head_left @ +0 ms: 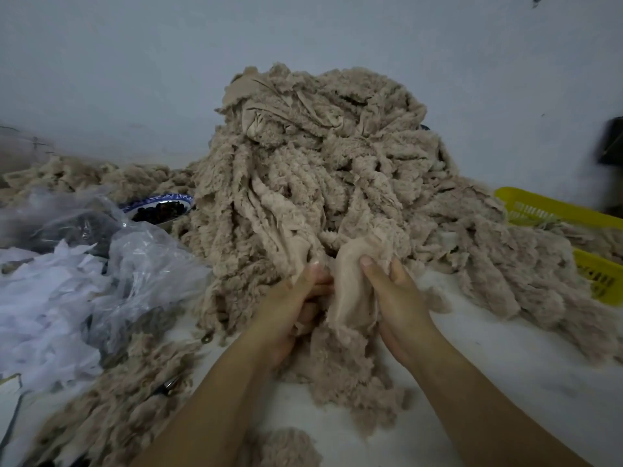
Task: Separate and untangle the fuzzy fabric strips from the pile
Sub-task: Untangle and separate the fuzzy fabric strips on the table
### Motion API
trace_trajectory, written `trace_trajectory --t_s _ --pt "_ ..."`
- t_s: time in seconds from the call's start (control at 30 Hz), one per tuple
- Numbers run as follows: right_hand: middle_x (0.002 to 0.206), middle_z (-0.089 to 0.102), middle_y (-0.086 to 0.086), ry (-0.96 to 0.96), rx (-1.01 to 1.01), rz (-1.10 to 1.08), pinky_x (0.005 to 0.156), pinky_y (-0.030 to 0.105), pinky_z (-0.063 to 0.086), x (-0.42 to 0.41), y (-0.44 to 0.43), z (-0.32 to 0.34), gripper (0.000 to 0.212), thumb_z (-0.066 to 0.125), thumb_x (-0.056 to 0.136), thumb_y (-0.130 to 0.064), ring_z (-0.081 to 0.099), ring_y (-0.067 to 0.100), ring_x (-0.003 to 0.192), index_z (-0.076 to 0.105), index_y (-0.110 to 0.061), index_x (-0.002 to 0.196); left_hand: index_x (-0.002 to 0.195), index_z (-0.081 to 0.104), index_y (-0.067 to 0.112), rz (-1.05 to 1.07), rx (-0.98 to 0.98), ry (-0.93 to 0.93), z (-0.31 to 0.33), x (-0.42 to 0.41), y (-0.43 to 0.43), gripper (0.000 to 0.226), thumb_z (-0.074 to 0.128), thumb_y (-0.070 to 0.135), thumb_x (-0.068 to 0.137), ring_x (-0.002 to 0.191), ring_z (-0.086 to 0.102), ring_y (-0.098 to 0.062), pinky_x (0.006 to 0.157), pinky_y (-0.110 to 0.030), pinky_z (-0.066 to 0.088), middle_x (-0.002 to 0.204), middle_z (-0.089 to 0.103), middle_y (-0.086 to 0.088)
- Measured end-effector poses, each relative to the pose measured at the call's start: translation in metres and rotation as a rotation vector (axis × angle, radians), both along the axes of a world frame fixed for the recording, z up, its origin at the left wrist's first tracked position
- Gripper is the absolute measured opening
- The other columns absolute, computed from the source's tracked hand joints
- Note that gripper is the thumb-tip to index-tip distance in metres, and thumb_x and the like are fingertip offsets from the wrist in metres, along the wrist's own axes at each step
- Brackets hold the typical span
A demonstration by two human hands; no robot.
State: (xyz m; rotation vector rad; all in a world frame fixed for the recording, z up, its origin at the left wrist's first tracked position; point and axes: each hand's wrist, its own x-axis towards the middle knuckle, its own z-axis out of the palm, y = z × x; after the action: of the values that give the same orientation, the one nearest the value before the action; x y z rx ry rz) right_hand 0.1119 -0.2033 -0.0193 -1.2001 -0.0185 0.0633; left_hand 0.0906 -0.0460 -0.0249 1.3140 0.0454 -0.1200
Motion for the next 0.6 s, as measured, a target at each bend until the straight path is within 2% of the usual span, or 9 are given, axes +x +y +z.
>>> trace_trajectory --t_s 0.1,0.17,0.27,0.3,0.33,0.4,0.47,0.53,0.6 --pt "0.128 0.066 -0.006 -0.006 -0.016 -0.028 0.100 0.037 0.052 0.003 0.000 -0.002 0.040 0.061 0.097 -0.026 0.063 0.010 0.116 0.053 -0.026 0.136 0.101 0.075 0.007 -0.125 0.143 0.003 0.002 -0.007 -0.004 0.050 0.077 0.051 0.076 0.076 0.072 -0.026 0.065 -0.032 0.059 0.087 0.075 -0.016" --pt "0.129 0.065 -0.006 0.004 -0.032 -0.058 0.103 0.040 0.049 0.006 -0.002 -0.003 0.040 0.061 0.097 -0.029 0.062 0.013 0.119 0.054 -0.026 0.136 0.102 0.075 0.008 -0.147 0.186 0.022 0.002 -0.009 -0.009 0.037 0.081 0.039 0.081 0.091 0.071 -0.034 0.086 -0.047 0.059 0.097 0.074 -0.021" --pt "0.112 0.073 -0.005 0.017 0.067 -0.126 0.087 0.033 0.057 0.010 -0.007 -0.004 0.020 0.059 0.098 -0.025 0.070 0.010 0.102 0.062 -0.027 0.118 0.069 0.071 0.015 -0.146 0.055 0.049 0.003 -0.011 -0.011 0.021 0.074 0.029 0.084 0.044 0.055 -0.011 0.043 -0.020 0.046 0.053 0.062 -0.005" --pt "0.112 0.073 -0.004 0.030 0.101 -0.136 0.083 0.031 0.058 0.010 -0.009 -0.003 0.022 0.060 0.098 -0.024 0.071 0.010 0.100 0.062 -0.025 0.120 0.070 0.069 0.015 -0.129 -0.057 0.056 0.003 -0.010 -0.009 0.019 0.073 0.028 0.082 0.040 0.050 -0.009 0.040 -0.017 0.041 0.051 0.058 -0.002" --pt "0.115 0.072 -0.001 0.051 0.129 -0.114 0.084 0.033 0.058 0.011 -0.012 -0.002 0.030 0.061 0.096 -0.025 0.070 0.013 0.102 0.059 -0.022 0.126 0.080 0.070 0.010 -0.096 -0.173 0.064 0.005 -0.010 -0.006 0.017 0.071 0.027 0.081 0.047 0.059 -0.013 0.045 -0.019 0.047 0.060 0.065 -0.007" --pt "0.117 0.071 0.005 0.079 0.128 0.047 0.079 0.036 0.059 0.007 -0.014 -0.001 0.049 0.068 0.087 -0.036 0.071 0.019 0.097 0.057 -0.018 0.131 0.113 0.069 0.001 -0.045 -0.370 0.090 0.006 -0.006 0.000 0.037 0.066 0.027 0.086 0.094 0.073 -0.028 0.082 -0.035 0.059 0.106 0.073 -0.020" --pt "0.096 0.071 0.009 0.028 -0.086 0.267 0.057 0.029 0.051 -0.001 -0.014 -0.001 0.057 0.072 0.072 -0.059 0.067 0.016 0.069 0.066 -0.024 0.117 0.128 0.062 0.000 -0.035 -0.484 0.119 0.008 -0.004 0.007 0.047 0.059 0.033 0.094 0.118 0.063 -0.035 0.102 -0.046 0.049 0.127 0.065 -0.023" --pt "0.073 0.067 0.004 -0.078 -0.440 0.439 0.054 0.022 0.042 -0.009 -0.012 -0.002 0.049 0.069 0.064 -0.078 0.059 0.010 0.057 0.068 -0.043 0.098 0.125 0.066 0.001 -0.019 -0.582 0.128 0.010 -0.001 0.013 0.046 0.054 0.036 0.098 0.117 0.064 -0.036 0.099 -0.048 0.051 0.128 0.064 -0.023" --pt "0.073 0.069 -0.008 -0.161 -0.622 0.587 0.059 0.018 0.045 -0.015 -0.007 -0.002 0.033 0.068 0.070 -0.074 0.065 0.005 0.066 0.065 -0.050 0.093 0.112 0.074 0.001 -0.004 -0.642 0.137 0.009 0.002 0.016 0.044 0.054 0.038 0.098 0.109 0.068 -0.035 0.089 -0.048 0.056 0.123 0.067 -0.023"
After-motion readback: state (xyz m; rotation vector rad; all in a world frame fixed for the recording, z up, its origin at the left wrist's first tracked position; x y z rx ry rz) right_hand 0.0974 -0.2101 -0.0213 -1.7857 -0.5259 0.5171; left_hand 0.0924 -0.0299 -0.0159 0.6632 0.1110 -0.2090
